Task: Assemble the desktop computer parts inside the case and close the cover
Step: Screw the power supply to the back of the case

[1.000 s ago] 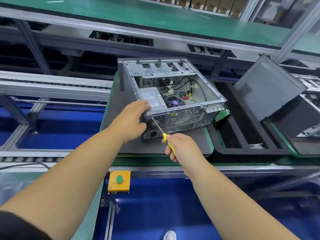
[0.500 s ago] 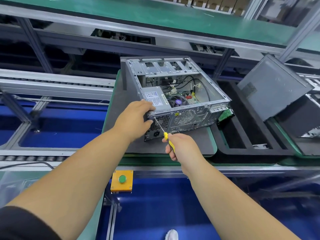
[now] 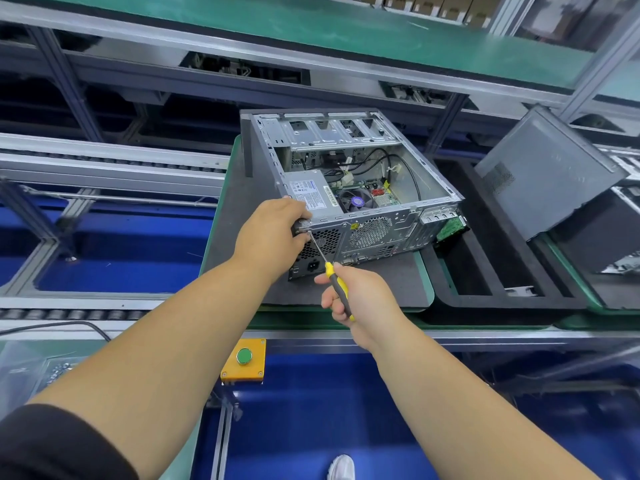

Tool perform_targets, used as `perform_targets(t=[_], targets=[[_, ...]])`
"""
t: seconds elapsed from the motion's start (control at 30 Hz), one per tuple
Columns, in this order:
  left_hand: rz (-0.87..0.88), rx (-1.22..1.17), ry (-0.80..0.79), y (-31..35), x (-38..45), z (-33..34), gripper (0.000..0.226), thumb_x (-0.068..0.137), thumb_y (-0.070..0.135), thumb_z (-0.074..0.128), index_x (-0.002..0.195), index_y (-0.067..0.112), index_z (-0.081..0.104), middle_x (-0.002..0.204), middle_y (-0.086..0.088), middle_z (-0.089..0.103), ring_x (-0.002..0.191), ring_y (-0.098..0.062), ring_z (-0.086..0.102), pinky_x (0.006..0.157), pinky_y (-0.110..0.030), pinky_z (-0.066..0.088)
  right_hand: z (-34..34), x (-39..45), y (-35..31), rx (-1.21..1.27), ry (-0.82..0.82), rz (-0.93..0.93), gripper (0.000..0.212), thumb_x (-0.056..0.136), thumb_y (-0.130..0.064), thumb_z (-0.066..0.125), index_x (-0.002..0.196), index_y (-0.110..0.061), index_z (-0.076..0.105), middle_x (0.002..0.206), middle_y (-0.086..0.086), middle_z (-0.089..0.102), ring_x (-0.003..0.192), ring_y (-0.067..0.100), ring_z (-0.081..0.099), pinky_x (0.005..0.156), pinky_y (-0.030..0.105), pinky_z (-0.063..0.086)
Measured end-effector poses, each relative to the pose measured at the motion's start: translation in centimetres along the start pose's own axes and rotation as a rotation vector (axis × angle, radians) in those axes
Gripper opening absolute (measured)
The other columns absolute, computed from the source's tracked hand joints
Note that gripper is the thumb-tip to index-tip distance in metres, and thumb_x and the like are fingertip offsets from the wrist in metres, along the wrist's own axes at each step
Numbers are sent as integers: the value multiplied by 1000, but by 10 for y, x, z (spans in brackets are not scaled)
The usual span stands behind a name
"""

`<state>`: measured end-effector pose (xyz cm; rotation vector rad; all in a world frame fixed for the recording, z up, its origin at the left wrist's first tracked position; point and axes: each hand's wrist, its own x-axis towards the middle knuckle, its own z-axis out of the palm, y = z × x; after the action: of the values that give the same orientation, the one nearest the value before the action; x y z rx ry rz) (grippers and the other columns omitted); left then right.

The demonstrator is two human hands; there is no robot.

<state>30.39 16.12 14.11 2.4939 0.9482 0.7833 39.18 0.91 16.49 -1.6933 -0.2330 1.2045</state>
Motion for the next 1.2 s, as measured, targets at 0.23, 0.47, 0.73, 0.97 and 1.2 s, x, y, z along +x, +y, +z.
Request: perform_targets(t=[0.23,0.47,0.73,0.97,1.2], targets=[[-4,7,-10,3,0,-1,34,82,18,74,116,19,65,120,4,64,122,-20,48,92,-35,43,1,1,3,238,-35,126,23,87,-23,76,100,-8,65,57,1,59,42,7,45,40,17,36],[-9,13,-24,3,0,0,31,83,19,73,114,19,65,124,3,63,127,-20,45,92,-35,44,3,-2,4,28,-6,177,48,101,-51,47,91,-13,75,56,-5,59,46,6,38,40,17,31],[-4,-1,-8,4,-1,1,33,83,17,74,115,17,65,119,3,64,124,-21,47,90,-36,44,-3,-7,-2,233,-32,170,22,90,-28,72,98,-10,63,67,2,49,41,7,34,39,16,27],[4,3,-13,5,-1,0,31,83,16,74,114,17,65,122,1,63,125,-23,46,93,-37,43,3,-9,-7,-31,-1,166,44,105,-41,43,92,-9,70,69,0,54,51,7,39,44,17,32],[11,7,-31,4,-1,0,33,85,17,72,117,16,64,120,2,63,125,-23,45,92,-38,44,-1,-9,-3,217,-49,150,26,94,-32,67,97,-6,63,67,4,50,43,7,37,39,16,28]])
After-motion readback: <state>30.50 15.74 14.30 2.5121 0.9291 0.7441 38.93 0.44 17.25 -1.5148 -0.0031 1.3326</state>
